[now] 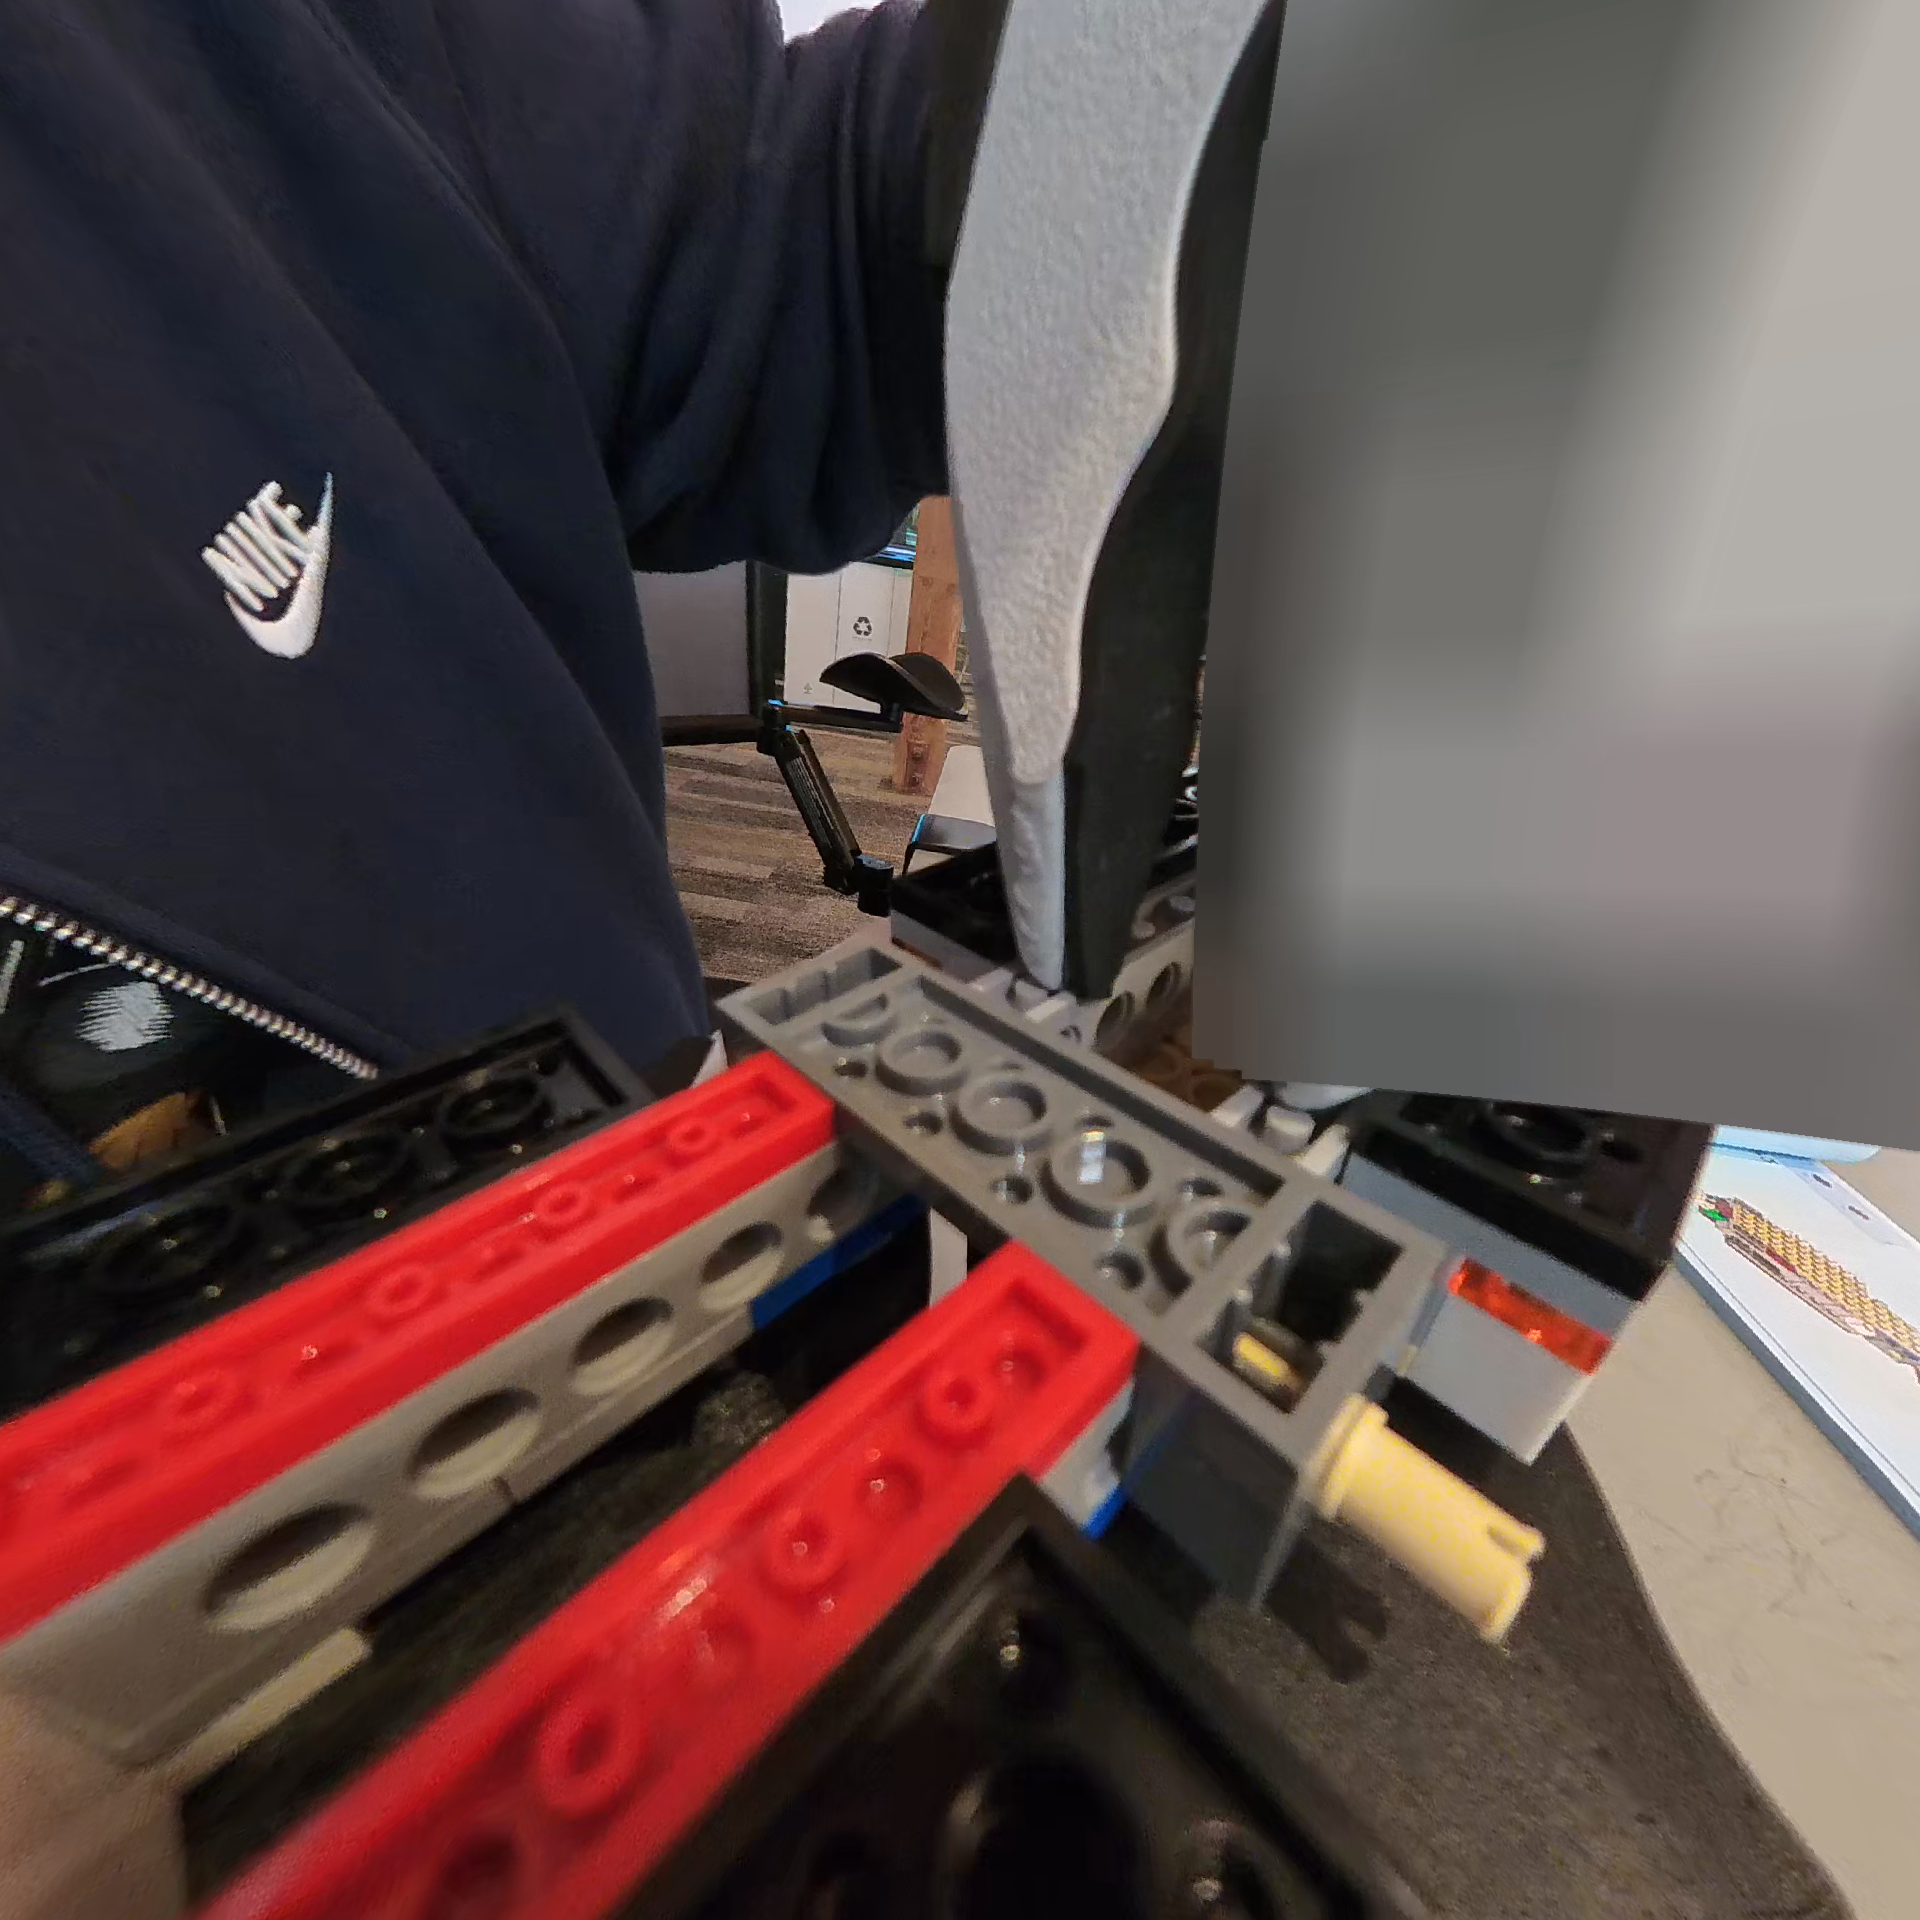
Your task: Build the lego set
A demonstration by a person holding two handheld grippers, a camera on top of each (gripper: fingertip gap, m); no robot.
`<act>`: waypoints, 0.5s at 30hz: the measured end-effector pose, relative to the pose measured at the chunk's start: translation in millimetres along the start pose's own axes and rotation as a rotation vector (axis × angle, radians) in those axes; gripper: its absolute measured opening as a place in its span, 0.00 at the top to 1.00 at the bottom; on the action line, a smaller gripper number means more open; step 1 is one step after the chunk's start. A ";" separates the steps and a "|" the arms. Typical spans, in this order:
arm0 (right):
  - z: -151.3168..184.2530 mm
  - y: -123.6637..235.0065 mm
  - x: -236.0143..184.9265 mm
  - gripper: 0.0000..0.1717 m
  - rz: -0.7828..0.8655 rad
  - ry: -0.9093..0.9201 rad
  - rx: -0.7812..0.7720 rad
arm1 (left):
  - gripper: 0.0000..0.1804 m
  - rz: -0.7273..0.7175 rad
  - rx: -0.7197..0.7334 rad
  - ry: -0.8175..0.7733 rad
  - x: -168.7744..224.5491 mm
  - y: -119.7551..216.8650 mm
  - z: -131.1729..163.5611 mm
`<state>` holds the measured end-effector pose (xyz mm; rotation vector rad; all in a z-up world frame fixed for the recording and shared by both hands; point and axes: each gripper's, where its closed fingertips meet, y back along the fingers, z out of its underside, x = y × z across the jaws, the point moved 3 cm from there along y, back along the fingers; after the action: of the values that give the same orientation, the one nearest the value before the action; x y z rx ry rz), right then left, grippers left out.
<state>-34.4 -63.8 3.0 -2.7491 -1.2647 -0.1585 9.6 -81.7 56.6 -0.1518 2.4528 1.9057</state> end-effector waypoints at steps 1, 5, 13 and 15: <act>0.1 0.1 0.3 0.94 0.002 0.005 0.004 | 0.91 -0.002 -0.007 -0.017 0.5 -0.2 -0.4; -7.5 4.0 -0.7 0.80 0.000 0.013 0.058 | 0.91 -0.022 0.034 -0.034 -0.5 3.2 -7.2; -11.9 4.9 -0.6 0.52 0.003 -0.007 0.085 | 0.91 -0.025 0.063 -0.019 0.0 5.1 -12.2; -12.4 5.3 0.3 0.60 0.008 -0.015 0.087 | 0.91 -0.048 0.071 -0.014 -2.2 7.0 -11.6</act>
<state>-30.8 -68.8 15.1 -2.6865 -1.2339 -0.0801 11.5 -91.1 66.4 -0.1920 2.4803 1.7918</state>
